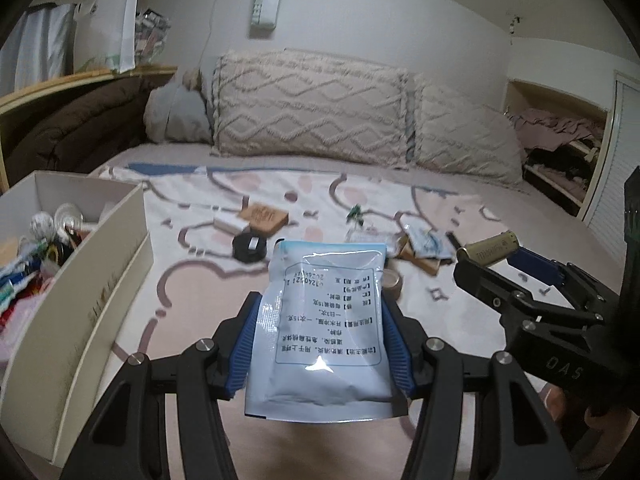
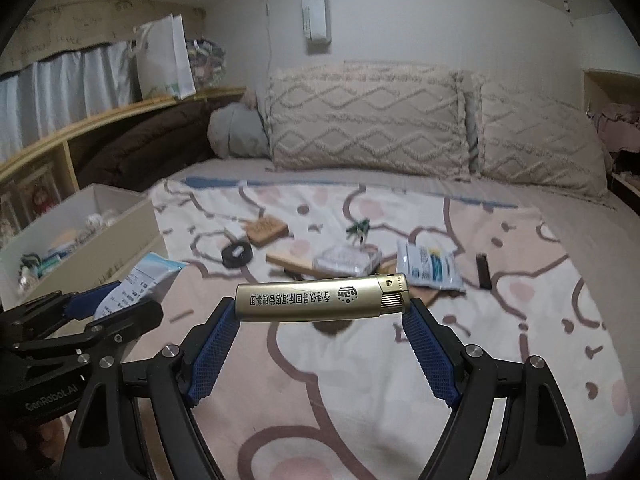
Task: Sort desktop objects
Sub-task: 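Carry the sachet and lighter toward the white storage box with both tools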
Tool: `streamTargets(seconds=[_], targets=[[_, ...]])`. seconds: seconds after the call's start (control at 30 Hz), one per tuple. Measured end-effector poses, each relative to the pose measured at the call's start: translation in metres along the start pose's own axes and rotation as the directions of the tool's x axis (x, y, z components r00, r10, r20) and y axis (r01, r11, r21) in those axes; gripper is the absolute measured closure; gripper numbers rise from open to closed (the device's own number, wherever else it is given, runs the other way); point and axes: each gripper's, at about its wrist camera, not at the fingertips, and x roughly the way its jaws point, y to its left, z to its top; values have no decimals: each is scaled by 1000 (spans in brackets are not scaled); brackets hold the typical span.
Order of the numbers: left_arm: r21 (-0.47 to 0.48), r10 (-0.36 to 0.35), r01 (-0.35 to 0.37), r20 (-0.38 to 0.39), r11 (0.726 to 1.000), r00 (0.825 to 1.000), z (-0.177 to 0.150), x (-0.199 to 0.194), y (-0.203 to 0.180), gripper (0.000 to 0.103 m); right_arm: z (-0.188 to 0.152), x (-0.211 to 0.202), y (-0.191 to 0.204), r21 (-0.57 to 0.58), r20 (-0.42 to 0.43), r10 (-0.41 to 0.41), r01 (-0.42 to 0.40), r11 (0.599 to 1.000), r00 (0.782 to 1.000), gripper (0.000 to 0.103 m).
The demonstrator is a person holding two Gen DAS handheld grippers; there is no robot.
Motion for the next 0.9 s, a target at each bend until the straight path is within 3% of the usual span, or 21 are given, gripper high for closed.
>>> streamTargets(seconds=[0.23,0.57,0.9], targets=[[8,10,-11,69,1000,998,30,-20,-4,46,23,-18,0,-2,72,16,-16,1000,997,19],[-19,24,-21,178,1000,984,66,-48,4,46,37,-21,-4,11,95,13,-15,1000,995,19],[-20,98,-96,243,995,965,61,-60,25,46,49,-11,19,13,97,53,-55,998,994,19]])
